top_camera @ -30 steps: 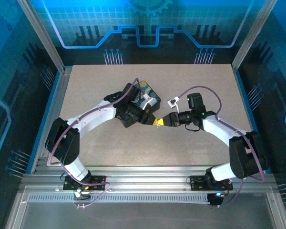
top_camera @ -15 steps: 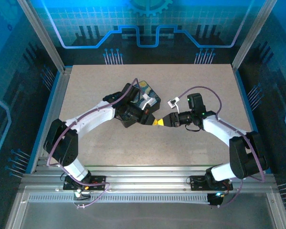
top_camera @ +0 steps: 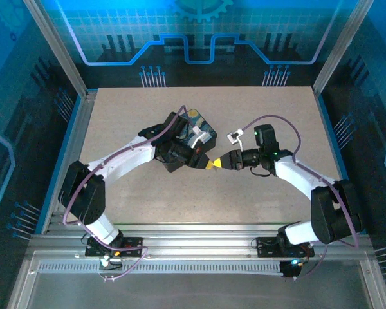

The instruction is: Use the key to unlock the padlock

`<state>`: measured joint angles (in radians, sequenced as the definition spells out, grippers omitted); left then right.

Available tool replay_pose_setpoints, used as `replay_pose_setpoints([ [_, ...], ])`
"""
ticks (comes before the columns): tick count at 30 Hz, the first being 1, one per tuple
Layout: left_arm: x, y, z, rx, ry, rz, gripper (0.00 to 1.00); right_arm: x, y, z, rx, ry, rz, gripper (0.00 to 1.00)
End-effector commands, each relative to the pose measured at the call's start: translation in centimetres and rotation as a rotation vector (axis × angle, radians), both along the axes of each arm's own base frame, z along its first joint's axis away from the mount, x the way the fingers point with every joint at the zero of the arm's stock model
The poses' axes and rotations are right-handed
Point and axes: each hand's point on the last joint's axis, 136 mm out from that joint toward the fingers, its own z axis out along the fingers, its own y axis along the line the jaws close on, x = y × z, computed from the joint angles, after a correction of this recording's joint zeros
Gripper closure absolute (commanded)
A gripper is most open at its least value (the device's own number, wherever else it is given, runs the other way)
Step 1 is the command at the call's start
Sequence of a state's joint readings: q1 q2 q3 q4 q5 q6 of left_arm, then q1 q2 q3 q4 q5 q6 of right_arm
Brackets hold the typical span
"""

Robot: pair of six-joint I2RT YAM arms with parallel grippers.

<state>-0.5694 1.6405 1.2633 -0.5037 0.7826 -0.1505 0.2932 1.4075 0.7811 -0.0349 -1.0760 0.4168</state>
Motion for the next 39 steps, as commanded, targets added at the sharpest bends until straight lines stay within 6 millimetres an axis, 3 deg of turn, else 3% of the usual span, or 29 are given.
replay_pose_setpoints([
  [1,-0.6,0.1,1.0,-0.032,-0.015,-0.022,1.0,-0.2,0.7,0.8,0.016,-0.032,0.033,0.84],
  [7,-0.7,0.1,1.0,-0.036,-0.01,-0.026,1.0,-0.3,0.8,1.0,0.02,-0.045,0.035,0.92],
  [12,-0.7,0.1,1.1,-0.033,-0.015,-0.026,1.0,0.2,0.4,0.7,0.0,-0.038,0.017,0.71],
  [17,-0.8,0.2,0.9,-0.026,-0.011,-0.028,1.0,0.7,-0.2,1.0,0.003,-0.047,-0.018,0.69],
  [23,-0.7,0.2,0.8,-0.028,-0.007,-0.023,1.0,0.7,0.1,1.4,0.012,-0.058,-0.019,0.81],
  [31,-0.7,0.1,0.9,-0.03,-0.01,-0.025,1.0,0.0,0.8,1.1,0.017,-0.053,0.012,0.9],
  [38,-0.5,0.1,0.6,-0.023,-0.01,-0.02,1.0,-0.6,1.1,2.1,0.072,-0.071,0.054,1.0],
  [39,-0.4,0.2,0.5,-0.022,-0.01,-0.014,0.96,-0.8,1.2,2.1,0.078,-0.068,0.063,1.0],
])
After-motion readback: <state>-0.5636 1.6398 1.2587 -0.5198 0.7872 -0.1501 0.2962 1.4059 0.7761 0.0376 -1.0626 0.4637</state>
